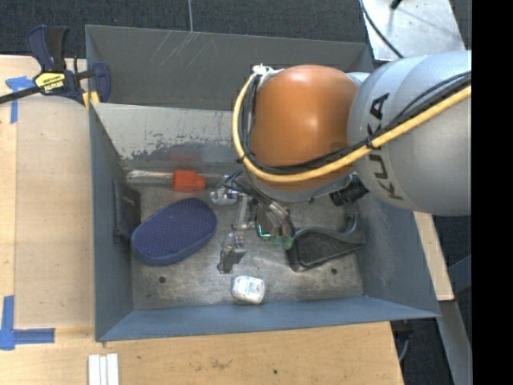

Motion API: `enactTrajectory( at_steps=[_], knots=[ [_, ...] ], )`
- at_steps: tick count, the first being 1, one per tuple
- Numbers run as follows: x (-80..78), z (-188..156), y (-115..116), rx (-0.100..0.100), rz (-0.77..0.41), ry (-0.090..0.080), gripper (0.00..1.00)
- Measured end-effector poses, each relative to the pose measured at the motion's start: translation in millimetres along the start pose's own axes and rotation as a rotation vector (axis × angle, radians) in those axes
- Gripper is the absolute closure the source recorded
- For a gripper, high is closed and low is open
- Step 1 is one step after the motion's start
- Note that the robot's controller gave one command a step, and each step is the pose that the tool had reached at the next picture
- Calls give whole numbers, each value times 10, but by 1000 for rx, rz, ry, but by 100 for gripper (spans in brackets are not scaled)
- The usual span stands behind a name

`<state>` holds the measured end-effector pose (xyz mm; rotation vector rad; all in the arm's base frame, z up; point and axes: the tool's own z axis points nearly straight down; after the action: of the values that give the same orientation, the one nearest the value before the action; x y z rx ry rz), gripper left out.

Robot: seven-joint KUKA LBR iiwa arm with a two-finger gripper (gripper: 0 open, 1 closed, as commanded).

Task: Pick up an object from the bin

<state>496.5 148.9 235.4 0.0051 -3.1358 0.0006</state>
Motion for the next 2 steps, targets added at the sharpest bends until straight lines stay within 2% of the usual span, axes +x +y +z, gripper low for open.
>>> enactTrajectory(
  at_steps=[1,2],
  knots=[
    [-686,1639,634,0,-467,-11,0],
    [-581,1325,989,-3,-432,-13,0]
  ],
)
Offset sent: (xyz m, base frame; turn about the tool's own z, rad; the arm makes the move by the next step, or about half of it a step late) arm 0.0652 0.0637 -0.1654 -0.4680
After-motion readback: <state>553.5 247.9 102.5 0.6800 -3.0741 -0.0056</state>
